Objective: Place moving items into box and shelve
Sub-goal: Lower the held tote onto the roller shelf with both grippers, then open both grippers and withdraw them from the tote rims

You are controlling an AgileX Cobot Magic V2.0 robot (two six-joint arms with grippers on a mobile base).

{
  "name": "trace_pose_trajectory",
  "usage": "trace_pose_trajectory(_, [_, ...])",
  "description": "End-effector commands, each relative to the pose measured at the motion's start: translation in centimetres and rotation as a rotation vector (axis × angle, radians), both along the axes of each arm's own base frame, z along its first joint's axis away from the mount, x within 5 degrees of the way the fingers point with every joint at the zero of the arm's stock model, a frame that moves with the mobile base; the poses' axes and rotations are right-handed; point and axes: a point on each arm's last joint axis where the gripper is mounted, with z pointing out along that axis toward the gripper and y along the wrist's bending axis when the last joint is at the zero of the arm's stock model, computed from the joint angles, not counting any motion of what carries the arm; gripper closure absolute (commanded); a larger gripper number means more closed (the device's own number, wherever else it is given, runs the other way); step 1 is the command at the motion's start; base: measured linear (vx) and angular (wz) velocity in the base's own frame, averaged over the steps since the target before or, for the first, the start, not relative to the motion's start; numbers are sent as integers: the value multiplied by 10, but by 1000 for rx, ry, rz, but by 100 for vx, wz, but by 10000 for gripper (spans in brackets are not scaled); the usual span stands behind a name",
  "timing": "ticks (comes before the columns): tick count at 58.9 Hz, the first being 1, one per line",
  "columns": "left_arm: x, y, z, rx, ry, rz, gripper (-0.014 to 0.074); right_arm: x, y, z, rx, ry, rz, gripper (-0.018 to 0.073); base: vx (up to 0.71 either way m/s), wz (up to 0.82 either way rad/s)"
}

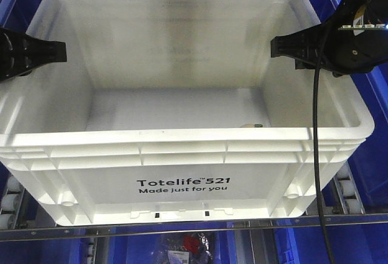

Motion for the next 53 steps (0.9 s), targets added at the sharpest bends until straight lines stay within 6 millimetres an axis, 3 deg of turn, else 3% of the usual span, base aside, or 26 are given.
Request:
trace_pose_trajectory(1, [-3, -1, 31, -36, -205, -64, 619, 6, -4, 32, 11, -203, 37, 575, 0, 0])
trace_pose_trajectory(15, [0, -3, 25, -32, -207, -78, 619, 10, -1, 29, 26, -246, 66, 575, 0, 0])
trace_pose_trajectory(31, [19, -21, -23, 29, -392, -279, 608, 23, 13, -7, 73, -433, 180, 569, 0, 0])
trace_pose_trajectory(41, [48, -12, -46, 58, -341, -183, 599, 41, 15, -28, 46, -403, 146, 556, 0, 0])
trace_pose_trajectory(47, [60, -9, -58, 64, -300, -146, 574, 49, 16, -41, 47, -359, 119, 523, 0, 0])
trace_pose_trajectory(53, [63, -10, -62, 65, -286, -144, 481, 51, 18, -44, 42, -359, 132, 426, 0, 0])
